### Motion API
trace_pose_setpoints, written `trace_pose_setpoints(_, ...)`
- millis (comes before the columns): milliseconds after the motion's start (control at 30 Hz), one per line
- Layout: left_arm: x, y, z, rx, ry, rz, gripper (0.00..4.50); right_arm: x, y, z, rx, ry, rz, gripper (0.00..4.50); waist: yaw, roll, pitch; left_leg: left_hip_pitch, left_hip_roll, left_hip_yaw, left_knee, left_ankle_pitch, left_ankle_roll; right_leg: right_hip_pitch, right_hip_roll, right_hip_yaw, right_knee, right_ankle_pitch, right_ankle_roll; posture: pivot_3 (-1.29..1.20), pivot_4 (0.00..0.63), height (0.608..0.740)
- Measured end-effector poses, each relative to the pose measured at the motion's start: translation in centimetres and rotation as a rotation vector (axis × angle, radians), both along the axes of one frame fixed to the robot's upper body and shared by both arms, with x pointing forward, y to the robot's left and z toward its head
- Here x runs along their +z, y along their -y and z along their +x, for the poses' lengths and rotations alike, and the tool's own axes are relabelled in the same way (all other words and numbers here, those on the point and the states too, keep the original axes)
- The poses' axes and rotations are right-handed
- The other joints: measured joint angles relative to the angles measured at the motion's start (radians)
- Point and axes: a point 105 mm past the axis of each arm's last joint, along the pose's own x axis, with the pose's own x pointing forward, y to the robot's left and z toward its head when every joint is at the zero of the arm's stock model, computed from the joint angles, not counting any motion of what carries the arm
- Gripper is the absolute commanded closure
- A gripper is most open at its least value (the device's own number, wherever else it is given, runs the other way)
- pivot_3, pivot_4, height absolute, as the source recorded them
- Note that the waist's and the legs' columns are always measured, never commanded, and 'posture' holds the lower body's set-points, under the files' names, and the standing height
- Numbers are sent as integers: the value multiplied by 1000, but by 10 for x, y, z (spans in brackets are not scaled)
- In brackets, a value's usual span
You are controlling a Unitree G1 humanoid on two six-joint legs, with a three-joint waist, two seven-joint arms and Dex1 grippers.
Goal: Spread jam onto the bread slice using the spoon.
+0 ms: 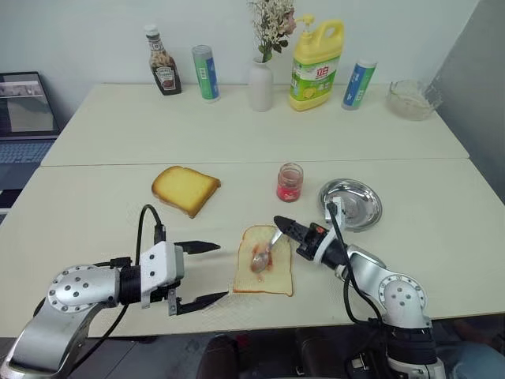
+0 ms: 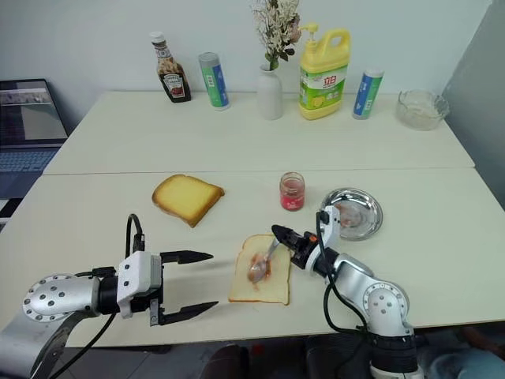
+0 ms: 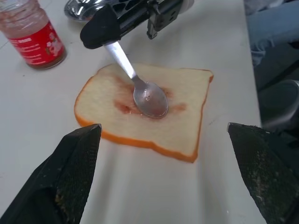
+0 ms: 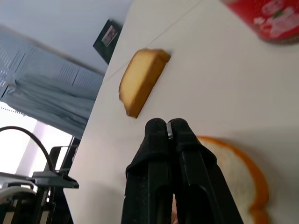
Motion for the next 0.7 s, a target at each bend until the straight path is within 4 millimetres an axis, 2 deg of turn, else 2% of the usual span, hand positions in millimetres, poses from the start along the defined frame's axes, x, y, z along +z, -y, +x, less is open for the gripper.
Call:
trace_pose_setpoints(100,0,-2,3,12,4,-1,0,0,-2,16,-76,-7,7,4457,0,0,0,0,0,0,0,0,0,0,0,0,0,0,-1,0,150,740)
trace_pose_setpoints(233,-2,-4,4,20,1,5,0,-3,-2,22,-113,-29,17,4457,0,0,0,-1,0,0,-1,0,0,0,0,0,-1,2,-3,0,150,740)
trace_pose_setpoints(300,-1,-4,3,17,8,4,0,-4,-1,17,-71,-44,30,4457,1,0,0,-1,-1,0,-1,0,0,0,-1,0,-1,2,-3,0,150,740)
trace_pose_setpoints(467,-3,-5,3,17,8,3,0,-11,7,-15,82,-85,24,4457,1,0,0,-1,0,0,-1,0,0,0,-1,0,-1,2,-3,0,150,740)
trace_pose_setpoints(567,-2,-5,3,16,10,3,0,-13,17,-16,74,-81,-7,4457,1,0,0,0,0,0,0,0,0,0,0,0,-1,1,-2,0,150,740)
trace_pose_setpoints(700,-2,-4,3,12,17,4,0,-11,30,-6,-15,-58,-10,4457,1,0,0,0,0,0,0,0,0,0,0,0,-1,0,0,0,150,740)
